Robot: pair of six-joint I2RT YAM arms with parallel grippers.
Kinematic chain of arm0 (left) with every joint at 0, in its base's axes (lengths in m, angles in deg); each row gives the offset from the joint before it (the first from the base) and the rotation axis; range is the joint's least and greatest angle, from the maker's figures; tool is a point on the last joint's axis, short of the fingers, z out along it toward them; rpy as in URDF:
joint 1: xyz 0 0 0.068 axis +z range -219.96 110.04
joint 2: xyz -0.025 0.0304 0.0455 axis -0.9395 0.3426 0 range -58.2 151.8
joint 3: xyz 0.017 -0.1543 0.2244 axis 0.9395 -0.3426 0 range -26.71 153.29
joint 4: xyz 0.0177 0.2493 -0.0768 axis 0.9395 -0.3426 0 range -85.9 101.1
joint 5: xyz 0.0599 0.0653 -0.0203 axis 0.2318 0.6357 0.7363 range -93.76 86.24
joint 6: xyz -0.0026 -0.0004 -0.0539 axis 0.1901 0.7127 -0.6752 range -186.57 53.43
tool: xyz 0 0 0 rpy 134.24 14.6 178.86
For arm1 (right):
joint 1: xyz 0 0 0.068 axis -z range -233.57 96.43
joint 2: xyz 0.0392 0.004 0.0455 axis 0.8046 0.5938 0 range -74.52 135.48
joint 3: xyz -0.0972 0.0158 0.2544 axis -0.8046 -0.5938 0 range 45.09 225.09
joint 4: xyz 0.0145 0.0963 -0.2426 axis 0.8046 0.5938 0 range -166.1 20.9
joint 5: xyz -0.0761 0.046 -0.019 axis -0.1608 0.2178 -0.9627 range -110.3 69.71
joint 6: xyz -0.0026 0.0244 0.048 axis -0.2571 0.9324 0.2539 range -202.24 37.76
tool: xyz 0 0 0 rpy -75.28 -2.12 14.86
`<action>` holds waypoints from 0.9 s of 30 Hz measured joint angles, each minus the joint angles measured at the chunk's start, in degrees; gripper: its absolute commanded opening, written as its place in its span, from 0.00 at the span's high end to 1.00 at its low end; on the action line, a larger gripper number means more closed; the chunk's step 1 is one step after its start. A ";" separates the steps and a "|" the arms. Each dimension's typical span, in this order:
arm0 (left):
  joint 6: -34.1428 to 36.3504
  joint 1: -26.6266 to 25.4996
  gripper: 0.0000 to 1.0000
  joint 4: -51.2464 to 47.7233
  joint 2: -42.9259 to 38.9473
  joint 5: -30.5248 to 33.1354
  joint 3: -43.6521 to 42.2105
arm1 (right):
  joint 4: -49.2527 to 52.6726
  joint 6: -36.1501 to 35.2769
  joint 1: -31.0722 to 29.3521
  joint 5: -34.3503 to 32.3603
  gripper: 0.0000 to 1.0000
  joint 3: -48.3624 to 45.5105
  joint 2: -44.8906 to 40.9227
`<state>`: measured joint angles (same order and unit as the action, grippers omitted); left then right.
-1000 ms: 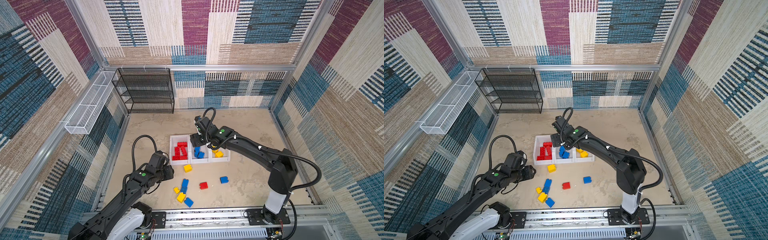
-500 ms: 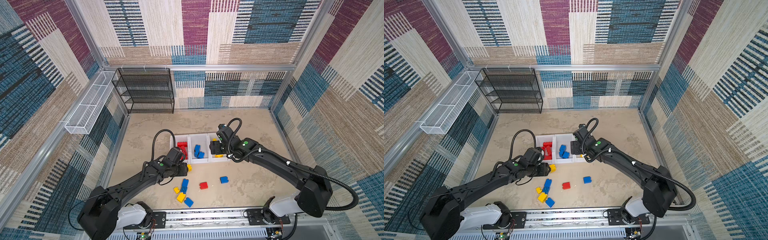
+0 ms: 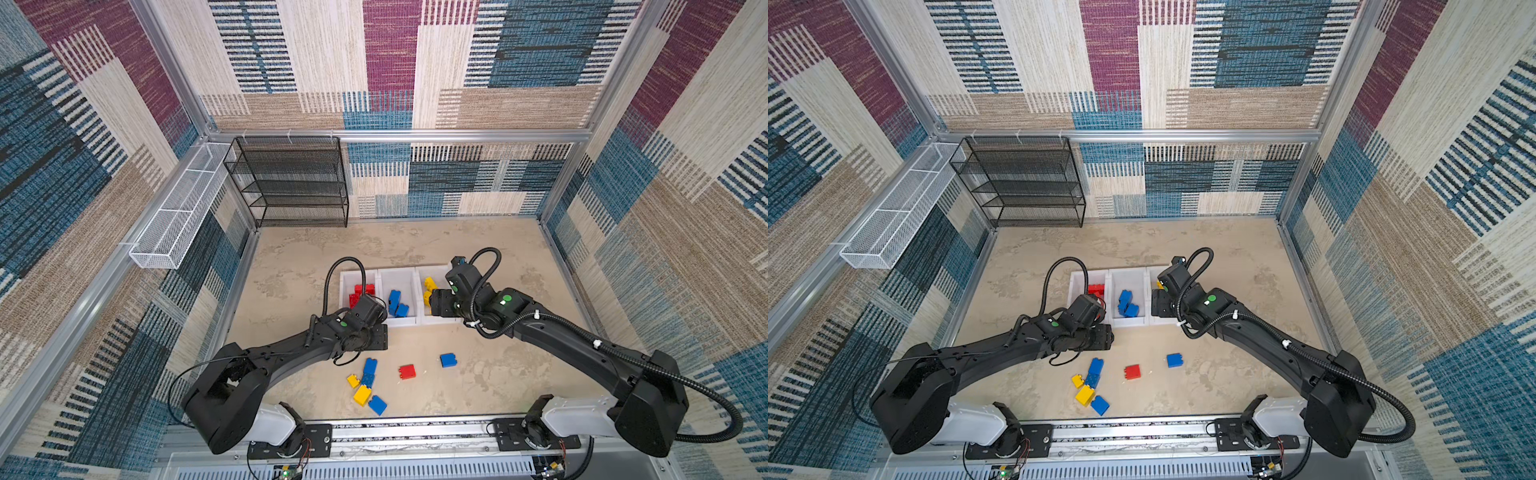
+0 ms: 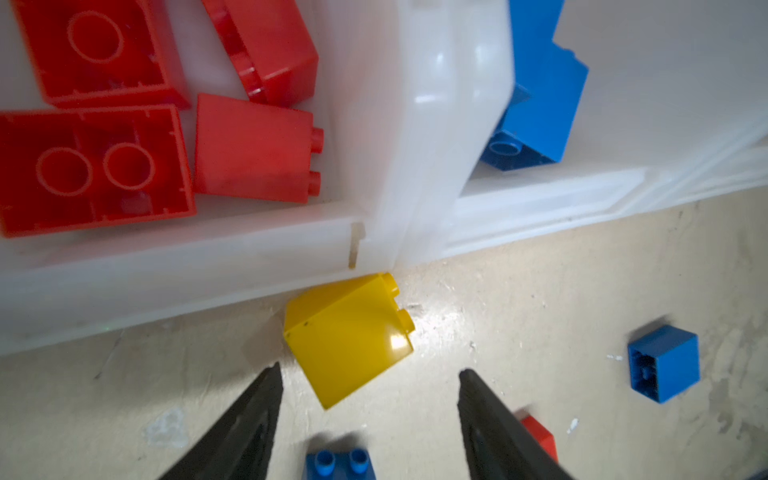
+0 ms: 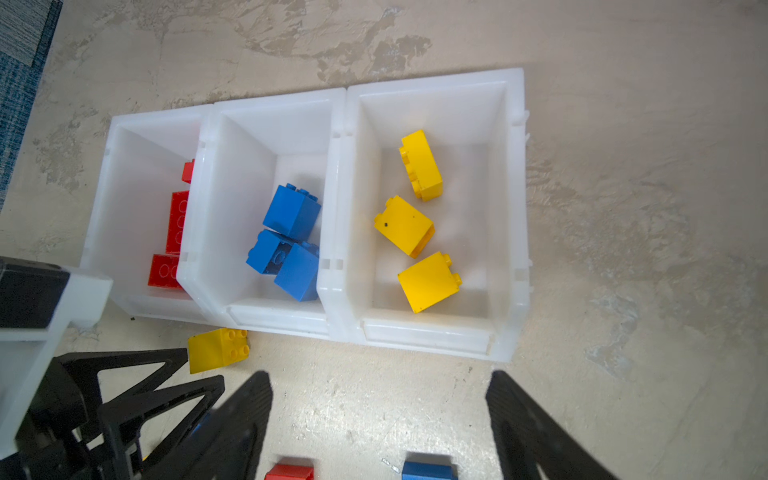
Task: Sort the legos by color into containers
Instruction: 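Grasp the yellow brick beside the bins with the left gripper and lift it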
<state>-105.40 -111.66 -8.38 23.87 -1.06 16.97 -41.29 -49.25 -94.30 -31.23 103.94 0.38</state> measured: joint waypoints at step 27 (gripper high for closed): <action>0.28 -0.09 0.56 2.23 4.68 1.42 1.25 | 0.04 1.42 0.09 0.04 0.16 -1.18 -0.24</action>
<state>-105.12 -111.74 -6.16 28.54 0.36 18.21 -41.25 -47.83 -94.22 -31.19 102.76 0.13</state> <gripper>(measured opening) 0.474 0.842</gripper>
